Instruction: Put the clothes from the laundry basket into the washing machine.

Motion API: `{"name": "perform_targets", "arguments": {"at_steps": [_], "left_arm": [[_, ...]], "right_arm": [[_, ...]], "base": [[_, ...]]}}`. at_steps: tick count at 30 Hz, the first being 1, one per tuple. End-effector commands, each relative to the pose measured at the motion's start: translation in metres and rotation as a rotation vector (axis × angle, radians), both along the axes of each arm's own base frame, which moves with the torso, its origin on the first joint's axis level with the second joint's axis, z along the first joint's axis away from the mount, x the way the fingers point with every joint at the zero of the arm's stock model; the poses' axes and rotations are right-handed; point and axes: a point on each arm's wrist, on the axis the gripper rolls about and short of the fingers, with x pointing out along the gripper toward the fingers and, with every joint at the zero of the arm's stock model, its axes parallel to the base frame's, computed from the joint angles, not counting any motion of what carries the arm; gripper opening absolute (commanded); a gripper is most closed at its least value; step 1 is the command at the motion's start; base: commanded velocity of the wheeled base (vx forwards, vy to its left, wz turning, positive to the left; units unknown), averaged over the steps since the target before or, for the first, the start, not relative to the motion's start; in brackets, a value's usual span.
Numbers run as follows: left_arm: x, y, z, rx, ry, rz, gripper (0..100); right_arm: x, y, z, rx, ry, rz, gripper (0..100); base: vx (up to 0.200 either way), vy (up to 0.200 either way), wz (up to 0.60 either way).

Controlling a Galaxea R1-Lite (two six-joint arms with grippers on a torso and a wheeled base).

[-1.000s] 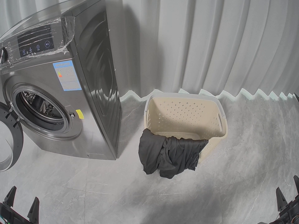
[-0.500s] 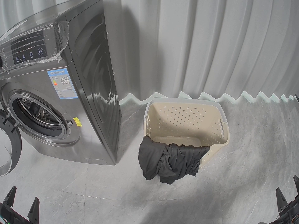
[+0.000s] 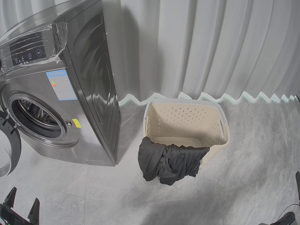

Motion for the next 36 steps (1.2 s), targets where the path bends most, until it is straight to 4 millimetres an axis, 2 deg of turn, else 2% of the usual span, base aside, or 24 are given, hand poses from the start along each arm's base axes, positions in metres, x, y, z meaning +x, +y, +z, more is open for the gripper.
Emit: {"name": "perform_targets", "arguments": {"at_steps": [1, 6, 10, 11, 19, 20, 23, 24, 31, 36], "left_arm": [[0.0, 0.0, -0.004, 0.001, 0.001, 0.002, 100], [0.0, 0.0, -0.004, -0.001, 0.001, 0.002, 100], [0.0, 0.0, -0.004, -0.001, 0.001, 0.0, 100], [0.0, 0.0, -0.005, -0.001, 0.003, 0.0, 100], [0.0, 0.0, -0.004, 0.002, 0.001, 0.0, 100], [0.0, 0.0, -0.004, 0.004, 0.0, 0.0, 100], [0.0, 0.0, -0.004, 0.004, 0.0, 0.0, 100], [0.0, 0.0, -0.004, 0.004, 0.0, 0.0, 100], [0.0, 0.0, -0.004, 0.002, 0.0, 0.0, 100], [0.0, 0.0, -0.005, 0.002, 0.001, 0.0, 100]], "right_arm": [[0.057, 0.005, 0.019, 0.007, 0.306, 0.126, 100], [0.095, 0.013, 0.021, -0.002, 0.408, 0.188, 100], [0.104, 0.019, 0.015, -0.014, 0.478, 0.267, 100], [0.112, 0.023, 0.01, -0.013, 0.537, 0.291, 100], [0.128, 0.035, -0.002, 0.086, 0.699, 0.323, 100], [0.134, 0.039, -0.01, 0.111, 0.768, 0.324, 100], [0.14, 0.042, -0.017, 0.118, 0.811, 0.318, 100], [0.147, 0.044, -0.025, 0.113, 0.839, 0.312, 100], [0.163, 0.05, -0.047, 0.105, 0.858, 0.31, 100], [0.167, 0.055, -0.052, 0.096, 0.881, 0.326, 100]], "base": [[0.0, -0.2, 0.0], [0.0, -0.2, 0.0], [0.0, -0.05, 0.0], [0.0, 0.0, 0.0], [0.0, 0.0, 0.0], [0.0, 0.0, 0.0], [0.0, 0.0, 0.0], [0.0, 0.0, 0.0], [0.086, 0.0, 0.0], [0.0, 0.0, 0.0]]}}
